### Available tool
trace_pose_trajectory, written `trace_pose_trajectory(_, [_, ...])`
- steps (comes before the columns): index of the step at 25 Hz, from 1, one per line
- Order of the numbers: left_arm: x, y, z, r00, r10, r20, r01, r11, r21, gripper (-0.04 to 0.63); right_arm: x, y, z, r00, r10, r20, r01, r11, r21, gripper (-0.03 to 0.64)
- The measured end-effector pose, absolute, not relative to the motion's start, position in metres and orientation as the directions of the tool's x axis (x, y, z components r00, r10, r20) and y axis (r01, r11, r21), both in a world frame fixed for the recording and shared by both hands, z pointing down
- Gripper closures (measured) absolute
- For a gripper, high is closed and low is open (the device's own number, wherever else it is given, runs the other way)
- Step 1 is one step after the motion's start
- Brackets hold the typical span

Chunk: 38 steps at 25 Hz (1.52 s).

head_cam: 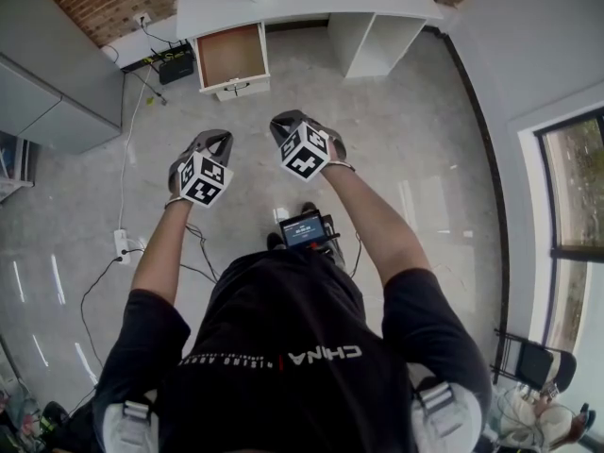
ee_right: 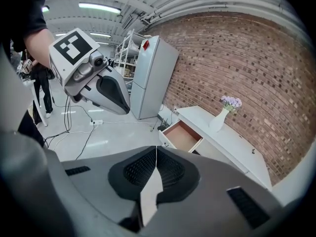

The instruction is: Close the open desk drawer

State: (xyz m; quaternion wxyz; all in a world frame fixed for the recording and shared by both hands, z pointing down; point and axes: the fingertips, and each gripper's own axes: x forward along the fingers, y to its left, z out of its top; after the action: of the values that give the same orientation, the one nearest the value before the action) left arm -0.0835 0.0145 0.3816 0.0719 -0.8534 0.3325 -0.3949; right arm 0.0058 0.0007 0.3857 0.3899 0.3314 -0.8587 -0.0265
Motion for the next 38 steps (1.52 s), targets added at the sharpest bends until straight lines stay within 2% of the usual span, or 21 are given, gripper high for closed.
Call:
trace_pose_trajectory(15, [-0.088, -0.118, 0.41, 0.381, -0.637, 0.67, -0.593, -0.724, -0.352, 0.583, 0.002, -0.142, 0.419, -0.541, -0.488, 0.685, -0.468, 0.851, 0.236, 0.601])
trace_pose_trajectory(26, [-0.065, -0.23, 0.406, 0.288, -0.677, 0.677, -0.621, -0.671, -0.407, 0.583, 0.017, -0.267, 0.415, -0.609, -0.419, 0.673, -0.397, 0.896, 0.199, 0.601])
trace_pose_trajectory(30, [-0.059, -0.256, 0.407, 0.27, -0.683, 0.679, -0.659, -0.645, -0.387, 0.583, 0.02, -0.299, 0.416, -0.623, -0.404, 0.67, -0.396, 0.902, 0.175, 0.601])
trace_pose_trajectory(38, [-0.071, -0.286, 0.414, 0.291, -0.657, 0.695, -0.627, -0.68, -0.38, 0.583, 0.009, -0.325, 0.422, -0.614, -0.416, 0.671, -0.428, 0.889, 0.159, 0.601])
